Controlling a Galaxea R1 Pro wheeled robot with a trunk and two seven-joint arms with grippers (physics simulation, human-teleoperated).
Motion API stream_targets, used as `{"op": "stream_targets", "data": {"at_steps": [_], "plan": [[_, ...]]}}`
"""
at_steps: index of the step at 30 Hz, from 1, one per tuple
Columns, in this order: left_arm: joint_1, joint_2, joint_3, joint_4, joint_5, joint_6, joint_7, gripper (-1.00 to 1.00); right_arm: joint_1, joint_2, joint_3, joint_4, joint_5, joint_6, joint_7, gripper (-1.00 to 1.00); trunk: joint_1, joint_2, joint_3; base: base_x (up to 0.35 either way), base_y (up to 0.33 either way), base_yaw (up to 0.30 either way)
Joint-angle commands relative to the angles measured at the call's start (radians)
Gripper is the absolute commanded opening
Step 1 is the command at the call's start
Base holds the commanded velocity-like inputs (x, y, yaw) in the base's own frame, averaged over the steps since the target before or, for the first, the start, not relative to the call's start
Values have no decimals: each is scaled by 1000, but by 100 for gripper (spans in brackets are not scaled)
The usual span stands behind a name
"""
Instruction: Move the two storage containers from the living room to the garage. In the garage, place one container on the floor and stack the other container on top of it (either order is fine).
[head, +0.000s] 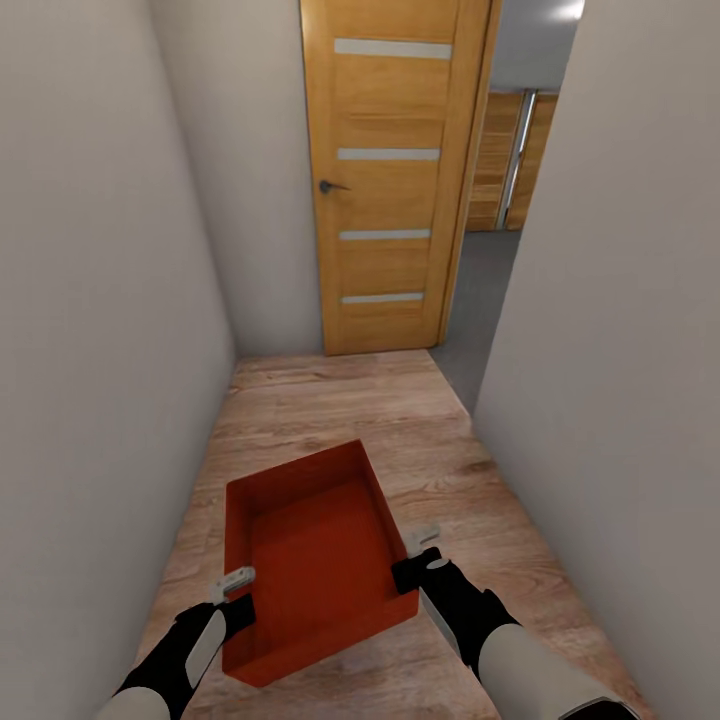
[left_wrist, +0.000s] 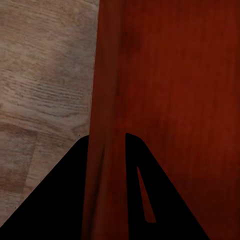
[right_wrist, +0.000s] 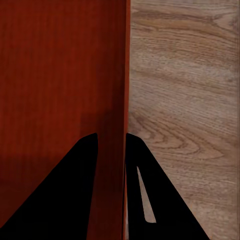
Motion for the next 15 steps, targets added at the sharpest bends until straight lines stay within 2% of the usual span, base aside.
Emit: {"op": "stream_targets", "data": {"at_steps": [1,15], "plan": [[0,-22,-65,0,42,26,7,-100,0,13,90,-4,-9,6,34,-100,0,0,-1,341,0,0],[0,-21,-65,0,42,26,7,-100,0,13,90,-4,-9,6,34,-100,0,0,-1,341,0,0]]}}
